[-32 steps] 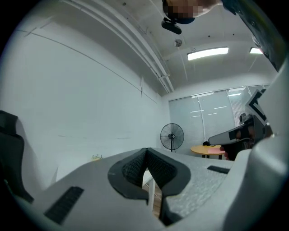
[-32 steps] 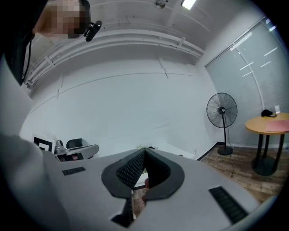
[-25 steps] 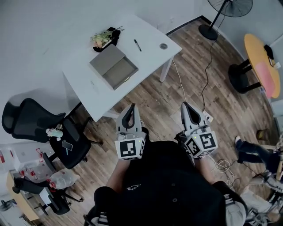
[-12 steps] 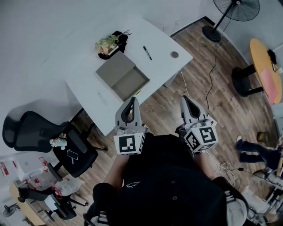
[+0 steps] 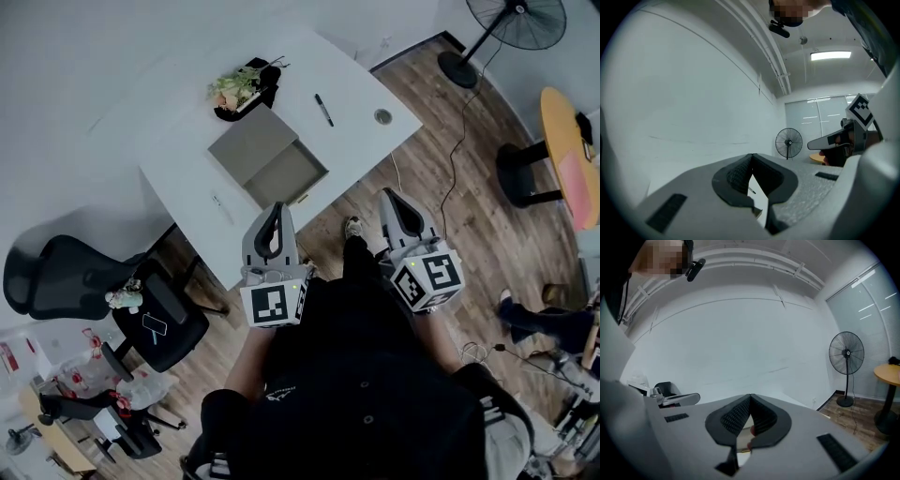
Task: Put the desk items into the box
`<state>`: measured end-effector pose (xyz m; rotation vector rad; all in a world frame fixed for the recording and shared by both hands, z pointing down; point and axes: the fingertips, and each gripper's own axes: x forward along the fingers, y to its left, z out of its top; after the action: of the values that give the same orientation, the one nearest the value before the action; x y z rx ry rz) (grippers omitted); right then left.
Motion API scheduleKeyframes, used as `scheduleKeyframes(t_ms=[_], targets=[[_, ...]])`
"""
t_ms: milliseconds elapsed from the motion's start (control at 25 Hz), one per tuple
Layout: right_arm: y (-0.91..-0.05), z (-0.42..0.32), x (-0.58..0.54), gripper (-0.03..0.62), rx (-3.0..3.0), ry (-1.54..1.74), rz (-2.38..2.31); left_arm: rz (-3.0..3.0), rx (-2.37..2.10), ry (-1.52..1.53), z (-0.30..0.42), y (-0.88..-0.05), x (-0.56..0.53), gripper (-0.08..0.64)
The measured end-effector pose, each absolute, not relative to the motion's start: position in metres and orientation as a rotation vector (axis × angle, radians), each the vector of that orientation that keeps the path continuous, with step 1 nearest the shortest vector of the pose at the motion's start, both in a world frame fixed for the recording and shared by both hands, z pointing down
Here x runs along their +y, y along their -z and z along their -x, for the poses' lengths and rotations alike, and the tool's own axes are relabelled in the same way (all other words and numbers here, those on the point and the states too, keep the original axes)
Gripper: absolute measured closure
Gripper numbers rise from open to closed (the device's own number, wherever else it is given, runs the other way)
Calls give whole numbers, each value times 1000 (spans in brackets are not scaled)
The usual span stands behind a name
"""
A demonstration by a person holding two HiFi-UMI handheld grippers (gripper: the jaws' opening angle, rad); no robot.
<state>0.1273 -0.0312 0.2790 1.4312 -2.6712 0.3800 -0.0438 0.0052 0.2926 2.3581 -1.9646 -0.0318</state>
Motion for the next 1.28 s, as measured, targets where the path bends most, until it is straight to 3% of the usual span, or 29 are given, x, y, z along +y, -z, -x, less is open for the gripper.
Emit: scheduleKeyframes(t_ms=[1280], targets=[[-355, -57, -345, 594, -2672, -485, -876, -1923, -2334, -19, 40, -311, -215, 552]])
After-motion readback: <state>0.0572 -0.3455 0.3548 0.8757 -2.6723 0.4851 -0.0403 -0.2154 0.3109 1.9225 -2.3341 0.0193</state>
